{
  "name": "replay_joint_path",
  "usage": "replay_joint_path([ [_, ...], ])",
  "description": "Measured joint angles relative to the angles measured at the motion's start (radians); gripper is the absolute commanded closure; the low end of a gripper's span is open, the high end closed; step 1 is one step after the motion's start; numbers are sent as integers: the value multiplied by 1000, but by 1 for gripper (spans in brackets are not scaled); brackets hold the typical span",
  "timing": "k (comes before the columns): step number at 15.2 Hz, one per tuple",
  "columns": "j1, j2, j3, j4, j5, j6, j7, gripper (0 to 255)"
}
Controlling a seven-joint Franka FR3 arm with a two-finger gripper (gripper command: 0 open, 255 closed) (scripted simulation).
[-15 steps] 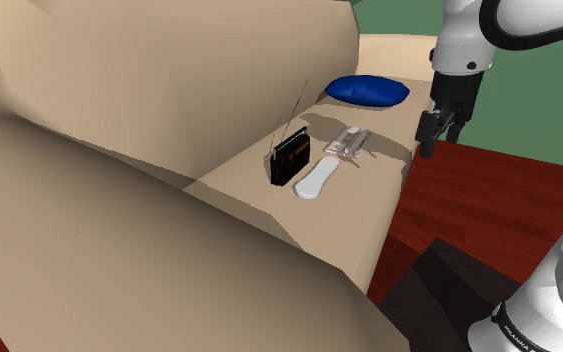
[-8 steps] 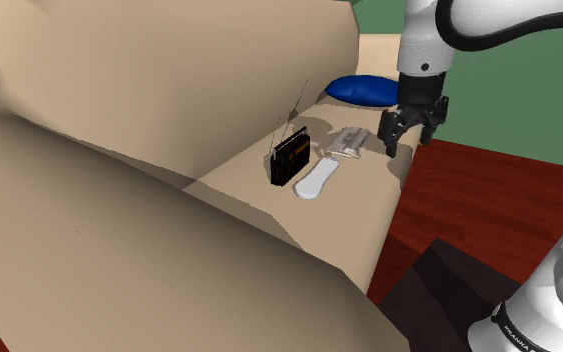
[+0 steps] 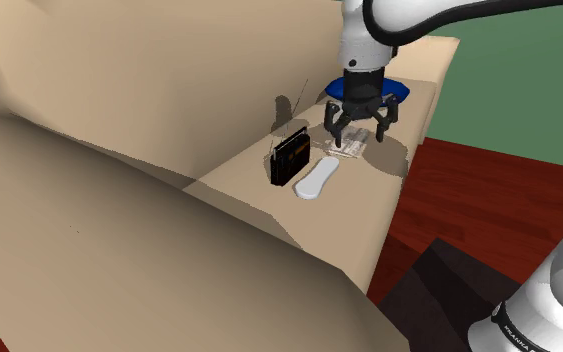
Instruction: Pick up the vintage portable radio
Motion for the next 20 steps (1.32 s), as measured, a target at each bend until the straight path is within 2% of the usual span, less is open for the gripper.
replay_joint_path([
  [8, -30, 330, 83, 334, -86, -10, 395, 0],
  [11, -17, 443, 92, 473, -128, -42, 534, 0],
  [15, 23, 650, 80, 743, -202, -114, 695, 0],
  [17, 27, 675, 73, 763, -210, -108, 722, 0],
  [20, 25, 682, 70, 736, -213, -74, 732, 0],
])
